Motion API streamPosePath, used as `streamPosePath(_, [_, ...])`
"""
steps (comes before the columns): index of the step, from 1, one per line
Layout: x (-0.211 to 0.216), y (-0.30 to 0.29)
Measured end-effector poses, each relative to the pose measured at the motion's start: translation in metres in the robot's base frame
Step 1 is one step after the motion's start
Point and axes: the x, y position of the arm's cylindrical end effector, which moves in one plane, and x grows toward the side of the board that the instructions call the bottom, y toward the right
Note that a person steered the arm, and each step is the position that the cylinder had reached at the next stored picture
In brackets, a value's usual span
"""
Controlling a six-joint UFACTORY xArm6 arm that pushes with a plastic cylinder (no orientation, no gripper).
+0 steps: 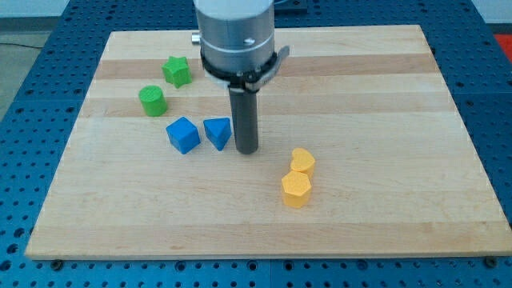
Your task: Make a diagonal line with the green circle and blue blocks
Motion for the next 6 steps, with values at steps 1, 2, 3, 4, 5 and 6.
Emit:
streamPosePath(1, [-0.013,-0.034])
streamPosePath(2, [-0.006,-0.111])
streamPosePath(3, [-0.046,-0.096])
streamPosePath(4, [-0.071,-0.089])
streamPosePath(5, [-0.075,-0.153])
streamPosePath(6, [-0.062,-0.214])
